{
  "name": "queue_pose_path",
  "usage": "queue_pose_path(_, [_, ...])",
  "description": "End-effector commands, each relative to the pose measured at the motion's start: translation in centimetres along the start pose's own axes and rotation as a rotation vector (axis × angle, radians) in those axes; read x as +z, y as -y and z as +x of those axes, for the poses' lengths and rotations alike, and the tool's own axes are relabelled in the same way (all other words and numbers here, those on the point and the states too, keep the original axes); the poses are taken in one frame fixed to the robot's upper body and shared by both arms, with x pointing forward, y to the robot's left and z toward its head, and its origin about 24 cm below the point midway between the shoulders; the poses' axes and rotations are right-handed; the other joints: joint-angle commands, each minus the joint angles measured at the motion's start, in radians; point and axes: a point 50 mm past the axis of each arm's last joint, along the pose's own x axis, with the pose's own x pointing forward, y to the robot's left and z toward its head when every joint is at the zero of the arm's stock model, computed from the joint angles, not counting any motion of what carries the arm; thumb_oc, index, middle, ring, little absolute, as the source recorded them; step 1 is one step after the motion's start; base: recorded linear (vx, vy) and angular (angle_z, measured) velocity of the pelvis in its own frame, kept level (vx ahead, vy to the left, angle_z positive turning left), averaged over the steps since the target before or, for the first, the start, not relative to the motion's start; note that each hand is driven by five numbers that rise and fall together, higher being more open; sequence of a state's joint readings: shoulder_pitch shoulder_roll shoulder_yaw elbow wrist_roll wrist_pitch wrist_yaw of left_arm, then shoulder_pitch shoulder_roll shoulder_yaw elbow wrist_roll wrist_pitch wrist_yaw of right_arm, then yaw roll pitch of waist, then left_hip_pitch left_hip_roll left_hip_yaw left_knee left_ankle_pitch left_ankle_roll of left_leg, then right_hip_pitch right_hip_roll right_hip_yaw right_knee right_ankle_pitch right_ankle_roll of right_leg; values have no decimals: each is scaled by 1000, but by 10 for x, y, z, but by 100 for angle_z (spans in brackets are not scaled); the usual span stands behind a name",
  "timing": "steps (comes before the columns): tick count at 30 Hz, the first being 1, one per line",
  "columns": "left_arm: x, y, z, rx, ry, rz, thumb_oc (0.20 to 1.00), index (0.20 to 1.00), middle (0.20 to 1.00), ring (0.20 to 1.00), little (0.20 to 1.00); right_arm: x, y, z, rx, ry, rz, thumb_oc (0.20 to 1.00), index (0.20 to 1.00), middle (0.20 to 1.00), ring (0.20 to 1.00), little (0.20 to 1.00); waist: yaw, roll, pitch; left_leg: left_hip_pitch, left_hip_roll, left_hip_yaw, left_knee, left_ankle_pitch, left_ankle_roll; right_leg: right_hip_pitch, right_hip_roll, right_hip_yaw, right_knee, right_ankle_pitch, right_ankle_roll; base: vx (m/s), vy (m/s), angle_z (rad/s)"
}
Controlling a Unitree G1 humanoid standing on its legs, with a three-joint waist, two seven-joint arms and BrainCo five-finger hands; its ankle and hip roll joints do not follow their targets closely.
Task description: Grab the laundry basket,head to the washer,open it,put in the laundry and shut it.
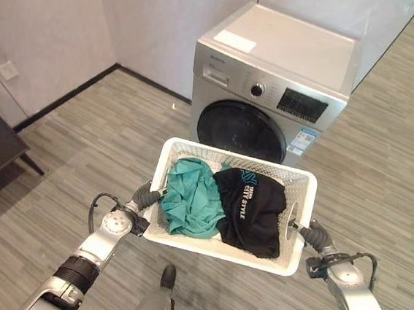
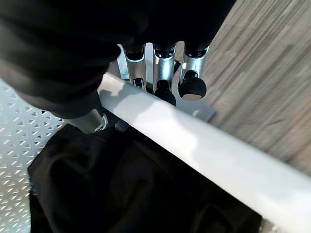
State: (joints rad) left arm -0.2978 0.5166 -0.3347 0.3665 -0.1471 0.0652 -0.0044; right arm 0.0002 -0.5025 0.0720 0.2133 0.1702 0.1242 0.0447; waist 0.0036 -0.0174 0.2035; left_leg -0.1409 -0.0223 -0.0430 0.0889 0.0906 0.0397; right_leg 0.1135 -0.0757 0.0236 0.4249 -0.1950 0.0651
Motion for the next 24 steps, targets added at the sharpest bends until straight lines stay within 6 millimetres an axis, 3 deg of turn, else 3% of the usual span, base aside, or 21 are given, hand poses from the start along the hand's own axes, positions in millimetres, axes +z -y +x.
queue_pose_path(1, [61,-92,-11,348,254,111,200,200,200,200,200,40,67,-6,-278,186,-23,200,200,200,200,200,21,2,-76,6,26,7,62,-131,12,-127,-86,-13,207,289,73,233,276,-4])
queue_pose_path(4, [80,-112,-20,402,319,155,200,200,200,200,200,48,73,-7,-300,213,-34,200,200,200,200,200,17,21,-65,85,31,36,42,-168,31,-210,-160,-123,231,272,60,249,211,-34])
queue_pose_path(6, [88,-116,-24,398,358,159,200,200,200,200,200,59,86,-9,-326,246,-51,200,200,200,200,200,1,21,-61,144,16,45,18,-189,33,-254,-115,-166,82,194,53,326,102,6])
queue_pose_path(8, [88,-118,-24,401,361,155,200,200,200,200,200,65,89,-9,-326,264,-55,200,200,200,200,200,-4,20,-56,169,14,45,11,-205,28,-261,-97,-173,-4,171,52,227,6,0])
queue_pose_path(11, [101,-123,-22,409,394,167,200,200,200,200,200,80,97,-6,-312,291,-94,200,200,200,200,200,-18,15,-49,213,6,35,-6,-228,14,-287,-69,-160,-227,195,69,243,-50,-3])
queue_pose_path(14, [119,-127,-14,405,423,192,200,200,200,200,200,102,112,-7,-308,314,-170,200,200,200,200,200,-36,6,-33,244,7,20,7,-267,1,-317,-73,-105,-349,260,99,258,-92,5])
queue_pose_path(16, [134,-132,-7,397,439,221,200,200,200,200,200,129,128,-14,-311,363,-230,200,200,200,200,200,-47,-9,-41,278,11,16,30,-304,-16,-311,-85,-118,-359,290,112,417,-179,21])
queue_pose_path(18, [146,-134,-2,391,449,238,200,200,200,200,200,143,142,-22,-324,381,-277,200,200,200,200,200,-63,-19,-62,314,25,0,44,-324,-32,-289,-81,-119,-330,283,104,509,-222,43])
queue_pose_path(21, [156,-137,-3,398,481,230,200,200,200,200,200,161,151,-33,-325,420,-321,200,200,200,200,200,-87,-14,-116,361,102,-26,111,-266,-84,-238,-24,-146,-291,235,71,470,-271,61])
queue_pose_path(22, [156,-137,-3,399,481,230,200,200,200,200,200,161,151,-33,-325,421,-321,200,200,200,200,200,-89,-12,-115,362,105,-27,112,-268,-85,-235,-22,-148,-291,234,70,362,-314,18])
queue_pose_path(23, [165,-143,-6,421,503,234,200,200,200,200,200,171,151,-33,-317,443,-335,200,200,200,200,200,-84,-12,-132,350,145,-23,188,-187,-102,-189,15,-161,-307,203,44,234,-221,-12])
queue_pose_path(24, [165,-144,-6,422,503,234,200,200,200,200,200,171,151,-32,-317,445,-335,200,200,200,200,200,-86,-11,-132,347,147,-25,193,-189,-103,-188,17,-163,-309,204,43,306,-319,-6])
